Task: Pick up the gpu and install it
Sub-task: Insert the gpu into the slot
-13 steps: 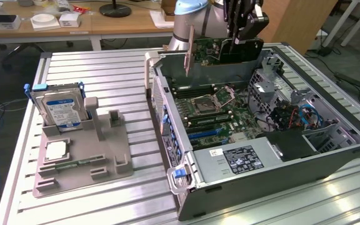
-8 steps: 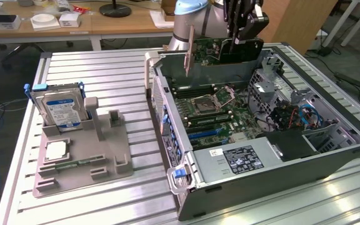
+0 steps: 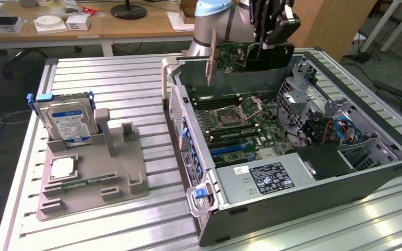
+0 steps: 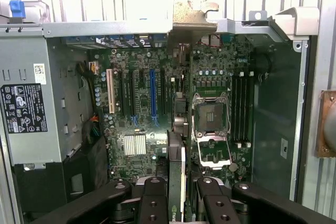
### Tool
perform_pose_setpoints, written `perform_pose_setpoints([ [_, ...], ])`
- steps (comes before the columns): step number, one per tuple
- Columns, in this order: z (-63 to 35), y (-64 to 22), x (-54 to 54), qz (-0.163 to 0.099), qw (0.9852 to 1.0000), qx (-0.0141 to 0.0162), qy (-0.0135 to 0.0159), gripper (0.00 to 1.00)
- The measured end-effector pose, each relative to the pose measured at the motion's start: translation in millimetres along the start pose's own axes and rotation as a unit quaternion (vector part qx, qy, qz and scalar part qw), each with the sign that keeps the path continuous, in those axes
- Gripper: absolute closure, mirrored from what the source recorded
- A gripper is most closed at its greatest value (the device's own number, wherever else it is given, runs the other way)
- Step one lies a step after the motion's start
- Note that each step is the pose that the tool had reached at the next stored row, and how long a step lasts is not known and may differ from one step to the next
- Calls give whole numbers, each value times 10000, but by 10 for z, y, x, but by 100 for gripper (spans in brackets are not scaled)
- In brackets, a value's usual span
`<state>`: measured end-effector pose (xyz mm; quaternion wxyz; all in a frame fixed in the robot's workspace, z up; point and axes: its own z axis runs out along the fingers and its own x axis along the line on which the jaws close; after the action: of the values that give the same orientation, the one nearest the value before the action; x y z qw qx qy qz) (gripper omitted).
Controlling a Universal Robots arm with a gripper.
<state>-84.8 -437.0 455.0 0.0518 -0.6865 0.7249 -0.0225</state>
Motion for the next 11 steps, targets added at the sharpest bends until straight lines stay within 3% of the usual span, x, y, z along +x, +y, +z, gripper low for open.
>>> perform_pose_setpoints([
  [6,91,-1,4,22,10000,1,3,74],
  [11,183,8,10,349,9994,18,36,74],
])
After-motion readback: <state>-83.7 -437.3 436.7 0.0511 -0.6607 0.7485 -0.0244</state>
